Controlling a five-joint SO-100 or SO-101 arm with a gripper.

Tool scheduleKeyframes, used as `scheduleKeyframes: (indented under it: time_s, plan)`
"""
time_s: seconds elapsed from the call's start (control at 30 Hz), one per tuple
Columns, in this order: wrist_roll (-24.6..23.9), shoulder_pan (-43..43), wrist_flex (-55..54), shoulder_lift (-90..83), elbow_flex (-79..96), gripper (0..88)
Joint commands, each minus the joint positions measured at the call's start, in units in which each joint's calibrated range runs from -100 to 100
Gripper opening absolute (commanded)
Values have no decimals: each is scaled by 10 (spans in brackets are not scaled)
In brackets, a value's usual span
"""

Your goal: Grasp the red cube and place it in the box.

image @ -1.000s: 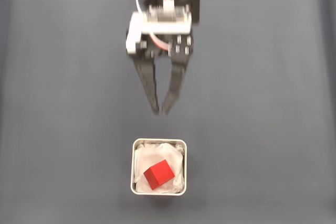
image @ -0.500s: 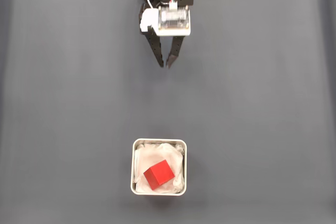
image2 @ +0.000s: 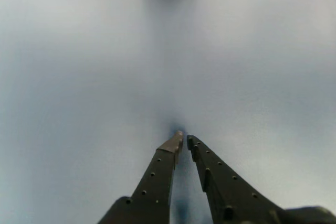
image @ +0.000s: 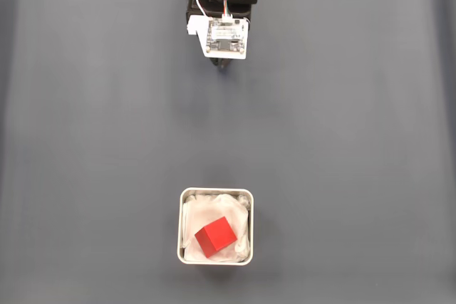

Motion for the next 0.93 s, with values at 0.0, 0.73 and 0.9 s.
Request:
scheduleKeyframes:
  time_s: [0.0,0.73,0.9]
  plan:
    - [-2,-6,14,1,4,0]
    - [13,-14,17,1,5,0]
    - [13,-14,17,1,5,0]
